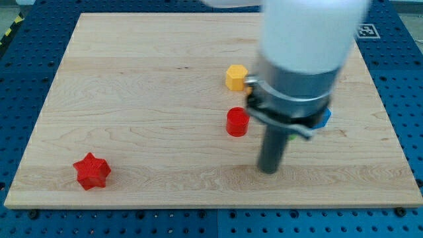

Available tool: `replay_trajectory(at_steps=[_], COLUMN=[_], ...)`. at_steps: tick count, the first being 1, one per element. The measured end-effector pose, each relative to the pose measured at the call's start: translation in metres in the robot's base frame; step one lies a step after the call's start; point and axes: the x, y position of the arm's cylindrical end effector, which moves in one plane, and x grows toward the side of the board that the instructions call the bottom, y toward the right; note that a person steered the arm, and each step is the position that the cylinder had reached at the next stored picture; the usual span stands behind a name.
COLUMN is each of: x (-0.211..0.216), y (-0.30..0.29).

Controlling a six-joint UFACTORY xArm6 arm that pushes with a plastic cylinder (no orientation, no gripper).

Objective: Move the green circle diagonally to the red circle

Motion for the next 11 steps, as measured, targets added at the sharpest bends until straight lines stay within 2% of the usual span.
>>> replay_trajectory(at_steps=[1,3,6,11], x=[-0.017,-0.064,-0.074,-0.029], y=[0.062,0.081,0.048,-0.049])
